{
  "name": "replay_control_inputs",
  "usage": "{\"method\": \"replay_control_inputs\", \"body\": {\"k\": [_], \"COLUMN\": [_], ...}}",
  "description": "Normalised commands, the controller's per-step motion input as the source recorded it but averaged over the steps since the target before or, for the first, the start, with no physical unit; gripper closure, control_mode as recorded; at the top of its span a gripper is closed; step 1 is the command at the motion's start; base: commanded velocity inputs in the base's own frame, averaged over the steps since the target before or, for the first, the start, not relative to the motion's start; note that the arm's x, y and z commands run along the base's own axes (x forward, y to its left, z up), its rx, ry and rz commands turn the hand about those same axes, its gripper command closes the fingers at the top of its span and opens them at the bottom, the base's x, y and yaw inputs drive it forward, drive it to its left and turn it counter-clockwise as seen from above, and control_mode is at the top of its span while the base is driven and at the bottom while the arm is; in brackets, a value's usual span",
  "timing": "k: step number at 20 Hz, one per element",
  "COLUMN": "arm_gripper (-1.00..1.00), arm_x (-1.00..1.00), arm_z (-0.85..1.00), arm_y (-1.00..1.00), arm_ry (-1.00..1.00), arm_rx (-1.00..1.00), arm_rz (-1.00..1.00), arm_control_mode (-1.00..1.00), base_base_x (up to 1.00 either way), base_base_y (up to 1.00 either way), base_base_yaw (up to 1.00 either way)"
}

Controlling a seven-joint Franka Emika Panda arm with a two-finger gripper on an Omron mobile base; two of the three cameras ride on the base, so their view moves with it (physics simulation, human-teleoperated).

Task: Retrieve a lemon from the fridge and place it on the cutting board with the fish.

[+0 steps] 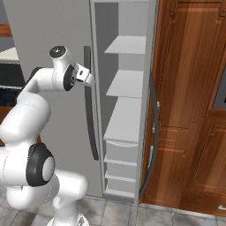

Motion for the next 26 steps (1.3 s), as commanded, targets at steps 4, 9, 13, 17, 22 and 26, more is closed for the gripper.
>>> {"method": "replay_control_inputs", "body": {"k": [4,9,13,17,22,26], "arm_gripper": [-1.0,-1.0,-1.0,-1.0,-1.0,-1.0], "arm_x": [0.64,0.61,0.53,0.32,0.14,0.15], "arm_z": [0.0,0.0,0.0,0.0,0.0,-0.08], "arm_y": [-0.1,0.0,0.03,0.0,0.05,0.14], "arm_ry": [0.0,0.0,0.0,0.0,-0.05,-0.18], "arm_rx": [-0.04,-0.04,-0.08,-0.14,-0.04,0.0], "arm_rz": [0.11,0.11,0.03,0.0,0.0,0.0], "arm_control_mode": [-1.0,-1.0,-1.0,-1.0,-1.0,-1.0], "base_base_x": [0.0,0.0,0.0,0.0,0.0,0.0], "base_base_y": [0.0,0.0,0.0,0.0,0.0,0.0], "base_base_yaw": [0.0,0.0,0.0,0.0,0.0,0.0]}}
